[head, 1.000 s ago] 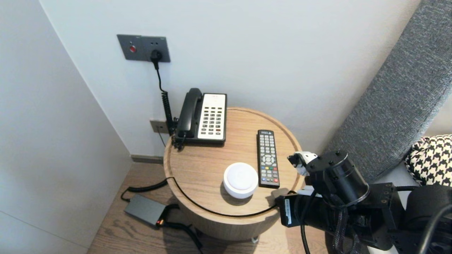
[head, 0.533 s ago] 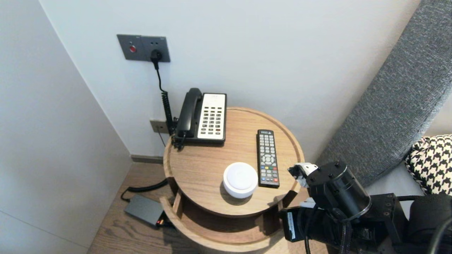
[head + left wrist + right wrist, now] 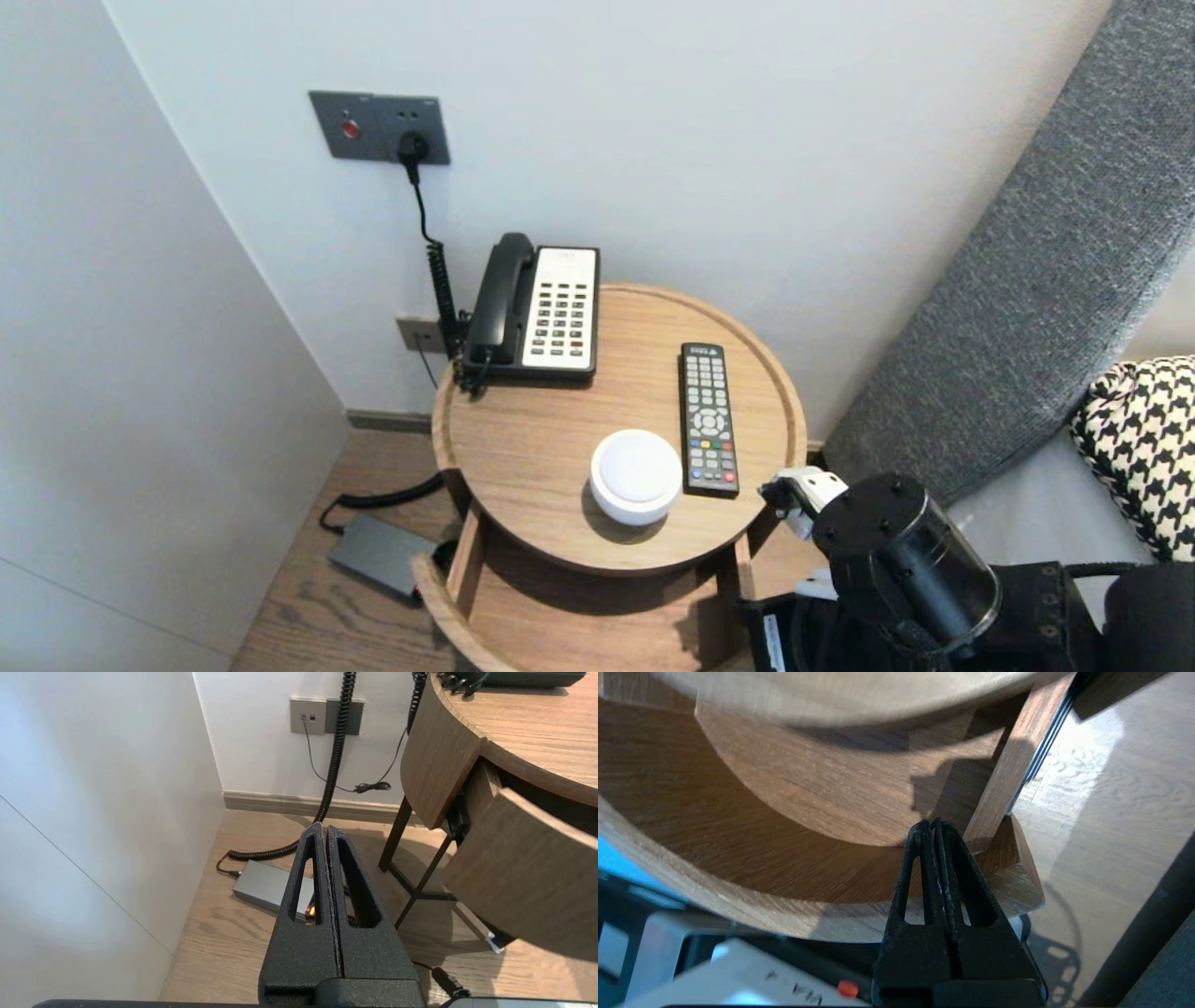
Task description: Open the nightstand drawer
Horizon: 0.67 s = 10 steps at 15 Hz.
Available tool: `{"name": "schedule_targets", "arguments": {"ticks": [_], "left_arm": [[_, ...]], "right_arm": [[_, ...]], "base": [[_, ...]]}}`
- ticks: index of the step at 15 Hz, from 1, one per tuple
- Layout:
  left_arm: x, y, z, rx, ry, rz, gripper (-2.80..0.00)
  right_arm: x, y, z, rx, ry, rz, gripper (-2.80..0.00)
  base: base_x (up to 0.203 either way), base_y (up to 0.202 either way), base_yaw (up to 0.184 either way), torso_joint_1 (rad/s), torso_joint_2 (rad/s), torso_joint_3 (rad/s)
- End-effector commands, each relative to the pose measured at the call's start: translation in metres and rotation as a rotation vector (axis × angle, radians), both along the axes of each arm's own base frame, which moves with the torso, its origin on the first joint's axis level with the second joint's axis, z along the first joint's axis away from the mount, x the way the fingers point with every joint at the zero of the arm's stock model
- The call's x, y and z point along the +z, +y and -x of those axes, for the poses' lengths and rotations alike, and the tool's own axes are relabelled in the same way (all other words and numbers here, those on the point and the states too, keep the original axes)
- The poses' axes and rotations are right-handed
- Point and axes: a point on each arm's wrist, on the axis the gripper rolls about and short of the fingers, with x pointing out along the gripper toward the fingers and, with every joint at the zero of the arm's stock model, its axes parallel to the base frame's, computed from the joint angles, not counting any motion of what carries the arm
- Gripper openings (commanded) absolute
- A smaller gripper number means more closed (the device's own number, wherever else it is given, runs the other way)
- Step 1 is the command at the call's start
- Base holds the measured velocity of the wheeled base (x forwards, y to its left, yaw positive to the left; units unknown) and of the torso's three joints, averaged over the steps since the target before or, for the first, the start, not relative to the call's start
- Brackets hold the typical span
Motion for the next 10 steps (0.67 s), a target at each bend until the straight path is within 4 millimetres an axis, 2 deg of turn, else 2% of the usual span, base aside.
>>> {"name": "schedule_targets", "arguments": {"ticks": [1, 10], "left_arm": [[-0.002, 0.000, -0.001, 0.000, 0.008, 0.000, -2.80], [-0.002, 0.000, -0.001, 0.000, 0.008, 0.000, -2.80]], "right_arm": [[-0.001, -0.001, 0.007, 0.014, 0.003, -0.001, -2.80], [-0.014, -0.003, 0.037, 0.085, 0.055, 0.026, -2.80]], "base": [[0.000, 0.000, 0.000, 0.000, 0.00, 0.000], [0.000, 0.000, 0.000, 0.000, 0.00, 0.000]]}}
